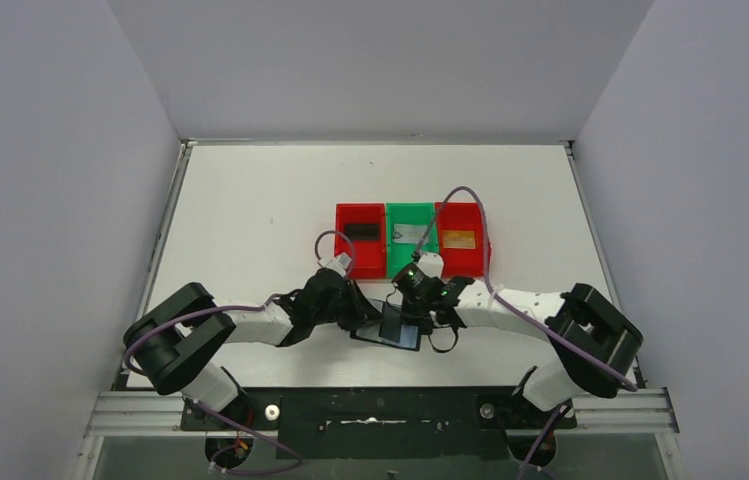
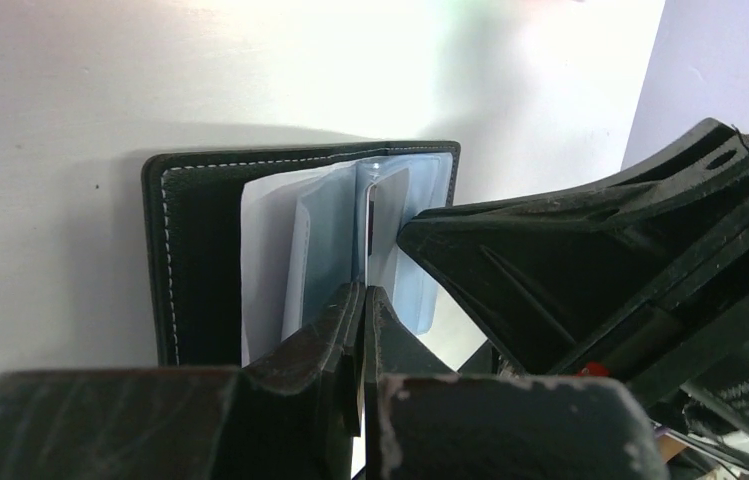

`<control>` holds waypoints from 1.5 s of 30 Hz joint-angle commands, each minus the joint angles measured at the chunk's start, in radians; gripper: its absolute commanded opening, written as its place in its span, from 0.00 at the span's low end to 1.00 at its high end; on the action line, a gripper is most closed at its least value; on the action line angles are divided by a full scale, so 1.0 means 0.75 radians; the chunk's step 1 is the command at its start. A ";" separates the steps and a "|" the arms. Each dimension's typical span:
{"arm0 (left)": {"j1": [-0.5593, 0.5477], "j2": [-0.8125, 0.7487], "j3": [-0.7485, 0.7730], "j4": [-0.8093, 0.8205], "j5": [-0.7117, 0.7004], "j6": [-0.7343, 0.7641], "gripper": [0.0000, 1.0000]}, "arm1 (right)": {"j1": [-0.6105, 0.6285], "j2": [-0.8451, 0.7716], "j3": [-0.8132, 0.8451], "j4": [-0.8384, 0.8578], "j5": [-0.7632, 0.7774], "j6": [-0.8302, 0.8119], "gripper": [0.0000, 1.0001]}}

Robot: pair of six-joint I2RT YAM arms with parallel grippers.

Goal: Take the credit cards out of the card holder

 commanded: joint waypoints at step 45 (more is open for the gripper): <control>0.078 -0.218 -0.118 -0.207 -0.089 0.118 0.00 | 0.211 0.367 0.245 -0.455 0.382 -0.009 0.02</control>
